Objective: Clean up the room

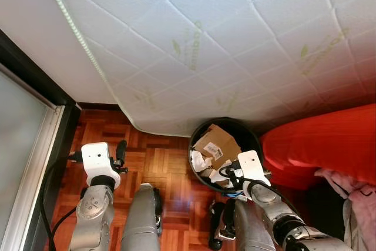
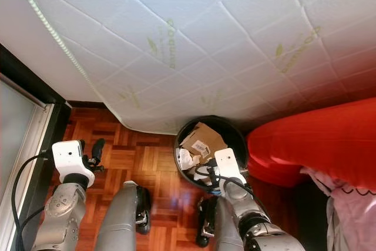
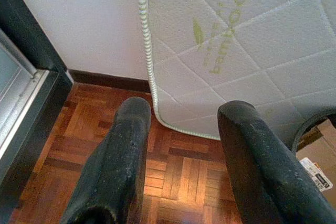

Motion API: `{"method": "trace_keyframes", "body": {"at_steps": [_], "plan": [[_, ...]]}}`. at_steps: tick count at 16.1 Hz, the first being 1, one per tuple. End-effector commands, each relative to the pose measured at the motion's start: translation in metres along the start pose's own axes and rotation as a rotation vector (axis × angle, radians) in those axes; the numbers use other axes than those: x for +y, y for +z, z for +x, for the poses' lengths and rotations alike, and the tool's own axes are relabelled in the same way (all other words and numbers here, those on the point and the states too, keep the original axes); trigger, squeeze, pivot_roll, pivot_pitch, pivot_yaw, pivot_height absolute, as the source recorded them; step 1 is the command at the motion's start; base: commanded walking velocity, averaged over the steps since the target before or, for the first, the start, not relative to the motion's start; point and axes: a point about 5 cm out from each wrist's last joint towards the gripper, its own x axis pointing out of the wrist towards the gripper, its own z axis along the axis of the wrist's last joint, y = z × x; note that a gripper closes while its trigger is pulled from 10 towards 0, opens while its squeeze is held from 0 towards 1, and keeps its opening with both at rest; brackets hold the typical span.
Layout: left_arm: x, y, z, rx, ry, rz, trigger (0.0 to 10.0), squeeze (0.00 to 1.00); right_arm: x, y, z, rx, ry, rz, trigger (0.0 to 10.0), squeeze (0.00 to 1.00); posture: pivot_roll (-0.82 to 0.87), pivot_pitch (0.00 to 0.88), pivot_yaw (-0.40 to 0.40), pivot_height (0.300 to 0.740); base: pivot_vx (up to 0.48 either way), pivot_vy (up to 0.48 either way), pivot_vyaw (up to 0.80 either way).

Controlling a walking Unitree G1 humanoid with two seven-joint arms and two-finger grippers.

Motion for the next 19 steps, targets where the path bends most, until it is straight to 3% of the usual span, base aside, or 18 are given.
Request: {"method": "trace_keyframes", "body": {"at_steps": [1, 2, 4, 5, 7, 8, 11, 12, 13, 14, 15, 16, 17, 19], "plan": [[0.004, -0.009, -0.007, 0.046, 0.006, 0.005, 10.0, 0.0, 0.003, -0.02, -0.004, 0.046, 0.004, -0.064, 10.0, 0.0, 0.23, 0.431, -0.009, 0.646, 0.0, 0.0, 0.0], [0.004, -0.009, -0.006, 0.046, 0.005, 0.005, 10.0, 0.0, 0.006, -0.026, -0.005, 0.092, 0.026, 0.126, 10.0, 0.0, 0.23, 0.434, -0.007, 0.646, 0.0, 0.0, 0.0], [0.005, -0.009, -0.006, 0.046, 0.005, 0.006, 10.0, 0.0, 0.008, -0.03, -0.006, 0.149, 0.025, 0.423, 10.0, 0.0, 0.23, 0.436, -0.005, 0.646, 0.0, 0.0, 0.0], [0.005, -0.009, -0.006, 0.047, 0.004, 0.007, 10.0, 0.0, 0.006, -0.03, -0.005, 0.153, 0.008, 0.465, 10.0, 0.0, 0.23, 0.436, -0.002, 0.646, 0.0, 0.0, 0.0], [0.005, -0.01, -0.006, 0.05, 0.004, 0.009, 10.0, 0.0, -0.001, -0.026, -0.004, 0.12, -0.029, 0.37, 10.0, 0.0, 0.23, 0.435, -0.003, 0.646, 0.0, 0.0, 0.0], [0.005, -0.01, -0.005, 0.05, 0.003, 0.009, 10.0, 0.0, -0.009, -0.017, -0.003, 0.05, -0.065, 0.166, 10.0, 0.0, 0.23, 0.436, -0.003, 0.646, 0.0, 0.0, 0.0], [0.005, -0.01, -0.005, 0.051, 0.002, 0.007, 10.0, 0.0, -0.009, -0.002, -0.001, -0.041, -0.044, 0.169, 10.0, 0.0, 0.23, 0.437, -0.006, 0.646, 0.0, 0.0, 0.0], [0.004, -0.011, -0.005, 0.051, 0.001, 0.006, 10.0, 0.0, -0.001, -0.008, -0.001, 0.015, 0.016, 0.367, 10.0, 0.0, 0.23, 0.438, -0.007, 0.646, 0.0, 0.0, 0.0], [0.004, -0.011, -0.005, 0.051, 0.002, 0.006, 10.0, 0.0, 0.003, -0.012, -0.002, 0.055, 0.042, 0.498, 10.0, 0.0, 0.23, 0.437, -0.008, 0.646, 0.0, 0.0, 0.0], [0.004, -0.011, -0.006, 0.05, 0.003, 0.006, 10.0, 0.0, 0.003, -0.015, -0.002, 0.061, 0.027, 0.555, 10.0, 0.0, 0.23, 0.437, -0.008, 0.646, 0.0, 0.0, 0.0], [0.004, -0.011, -0.006, 0.05, 0.003, 0.006, 10.0, 0.0, 0.002, -0.015, -0.002, 0.056, 0.022, 0.56, 10.0, 0.0, 0.23, 0.437, -0.008, 0.646, 0.0, 0.0, 0.0], [0.004, -0.011, -0.006, 0.049, 0.004, 0.007, 10.0, 0.0, 0.0, -0.01, -0.002, 0.008, 0.012, 0.461, 10.0, 0.0, 0.23, 0.438, -0.007, 0.646, 0.0, 0.0, 0.0], [0.004, -0.011, -0.006, 0.05, 0.005, 0.006, 10.0, 0.0, -0.001, 0.003, -0.002, -0.093, -0.004, 0.245, 10.0, 0.0, 0.23, 0.438, -0.007, 0.646, 0.0, 0.0, 0.0], [0.004, -0.011, -0.006, 0.051, 0.004, 0.006, 10.0, 0.0, -0.006, 0.012, -0.002, -0.149, -0.029, 0.292, 10.0, 0.0, 0.23, 0.437, -0.007, 0.646, 0.0, 0.0, 0.0]]}}
